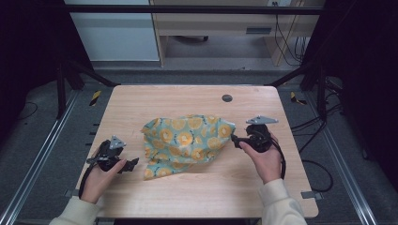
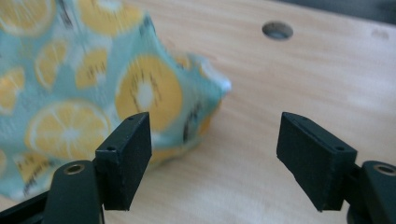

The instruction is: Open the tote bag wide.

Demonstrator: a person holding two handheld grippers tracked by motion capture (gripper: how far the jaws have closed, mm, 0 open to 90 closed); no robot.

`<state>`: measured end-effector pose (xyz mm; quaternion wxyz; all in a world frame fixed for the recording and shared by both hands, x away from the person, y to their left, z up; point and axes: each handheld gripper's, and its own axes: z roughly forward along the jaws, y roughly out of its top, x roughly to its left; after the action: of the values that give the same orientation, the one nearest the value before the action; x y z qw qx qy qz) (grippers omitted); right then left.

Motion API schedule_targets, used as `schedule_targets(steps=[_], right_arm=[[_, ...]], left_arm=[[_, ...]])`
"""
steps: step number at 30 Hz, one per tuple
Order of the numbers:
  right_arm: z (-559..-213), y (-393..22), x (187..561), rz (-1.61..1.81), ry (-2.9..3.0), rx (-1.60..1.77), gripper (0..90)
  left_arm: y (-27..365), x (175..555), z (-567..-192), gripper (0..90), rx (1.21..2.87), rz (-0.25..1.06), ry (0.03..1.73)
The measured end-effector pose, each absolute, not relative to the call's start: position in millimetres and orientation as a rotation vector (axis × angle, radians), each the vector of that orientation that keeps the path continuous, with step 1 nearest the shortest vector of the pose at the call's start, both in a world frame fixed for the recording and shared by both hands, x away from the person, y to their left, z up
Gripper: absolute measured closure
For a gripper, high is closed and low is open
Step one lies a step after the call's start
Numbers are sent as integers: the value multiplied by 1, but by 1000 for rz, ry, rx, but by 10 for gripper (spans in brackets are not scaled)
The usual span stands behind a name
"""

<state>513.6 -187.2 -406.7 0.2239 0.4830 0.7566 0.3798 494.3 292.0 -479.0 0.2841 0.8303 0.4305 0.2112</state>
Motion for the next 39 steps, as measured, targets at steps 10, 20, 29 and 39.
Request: schedule_targets(steps=[10, 20, 29, 39], right_arm=[[-365, -160, 556, 1045, 2182, 1233, 142], [-377, -131, 585, 1020, 2326, 1175, 166], [-380, -118, 580, 1028, 2408, 1103, 745], [-367, -116, 574, 1114, 2386, 1059, 900]], left_arm=[[290, 494, -480, 72, 2230, 564, 1147], [290, 494, -479, 72, 2235, 567, 1139], [290, 495, -479, 72, 2238, 571, 1137], [290, 495, -479, 72, 2238, 575, 1141]])
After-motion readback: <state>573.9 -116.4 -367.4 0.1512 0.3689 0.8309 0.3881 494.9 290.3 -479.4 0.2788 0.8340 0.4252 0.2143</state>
